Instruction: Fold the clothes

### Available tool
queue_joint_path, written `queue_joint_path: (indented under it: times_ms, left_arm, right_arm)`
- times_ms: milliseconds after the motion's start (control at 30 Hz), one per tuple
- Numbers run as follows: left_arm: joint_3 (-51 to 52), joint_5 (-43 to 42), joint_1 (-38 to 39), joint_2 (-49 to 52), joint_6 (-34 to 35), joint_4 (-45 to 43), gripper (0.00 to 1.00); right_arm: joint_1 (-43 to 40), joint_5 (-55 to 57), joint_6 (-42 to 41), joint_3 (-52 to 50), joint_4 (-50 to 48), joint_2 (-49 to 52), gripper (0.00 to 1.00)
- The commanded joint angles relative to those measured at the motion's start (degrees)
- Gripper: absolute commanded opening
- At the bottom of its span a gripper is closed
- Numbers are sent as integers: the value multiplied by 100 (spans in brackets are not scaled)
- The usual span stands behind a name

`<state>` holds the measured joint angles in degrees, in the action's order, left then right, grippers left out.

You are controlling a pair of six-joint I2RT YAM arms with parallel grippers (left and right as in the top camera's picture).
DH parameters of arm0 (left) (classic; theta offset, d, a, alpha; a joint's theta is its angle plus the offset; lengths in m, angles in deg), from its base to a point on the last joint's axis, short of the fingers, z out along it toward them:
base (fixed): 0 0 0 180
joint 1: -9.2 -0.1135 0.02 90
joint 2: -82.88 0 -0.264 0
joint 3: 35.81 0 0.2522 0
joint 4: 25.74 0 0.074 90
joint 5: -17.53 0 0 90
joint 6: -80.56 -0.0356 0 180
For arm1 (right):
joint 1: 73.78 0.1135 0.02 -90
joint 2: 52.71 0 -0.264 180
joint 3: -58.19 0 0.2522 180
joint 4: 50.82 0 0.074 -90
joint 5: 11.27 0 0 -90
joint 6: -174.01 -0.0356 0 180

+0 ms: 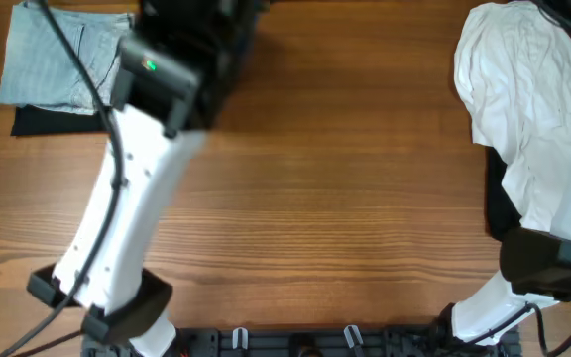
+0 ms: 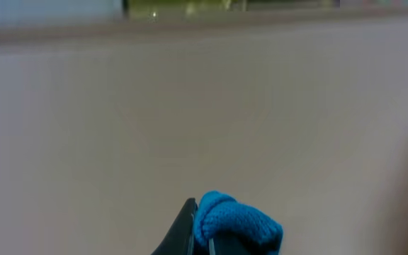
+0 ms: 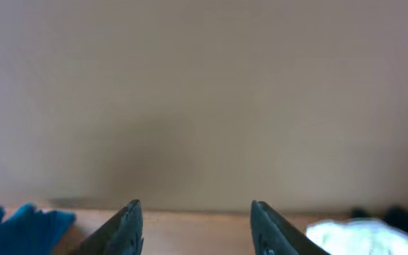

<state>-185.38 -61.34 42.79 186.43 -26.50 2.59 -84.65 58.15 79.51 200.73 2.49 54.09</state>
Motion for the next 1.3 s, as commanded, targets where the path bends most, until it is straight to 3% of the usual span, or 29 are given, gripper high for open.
queue_joint_path:
  times_ms: [0,133,267,367,500,600,767,867,1033,1267]
  left_arm:
    - [-109,804,815,-629,-813,-426,4]
    - [-109,1716,1200,-839,-975,-337,4]
    - [-109,2568,968,-761,-514,1534,4]
    - [-107,2481,348,-573,911,3543,4]
    - [-107,1565,-693,35,1327,4835,4]
    - [-107,1176,-1268,535,1327,5119,4]
    - [-107,393,-1821,1200,1346,5233,4]
    - [-107,310,-2096,1316,1657,5230,4]
    - [-107,-459,-2588,1342,2070,5368,4]
    - [-103,-514,-2636,1360,2081,5512,4]
  right_arm:
    - [-201,-240,-168,50,271,-74,52]
    - [-363,-483,-122,50,699,-74,58]
    - [-361,-505,249,50,1296,-74,64]
    - [-361,-505,452,50,1746,-74,69]
    - [-361,-695,662,50,2271,-74,70]
    - [-354,-800,949,46,3097,-72,76]
    - [57,-800,1360,-656,4577,-72,74]
    - [557,-833,1506,-1360,4747,-87,71]
    - [1478,-901,1624,-2962,4380,-393,63]
    - [2369,-579,608,-6000,2920,-1357,59]
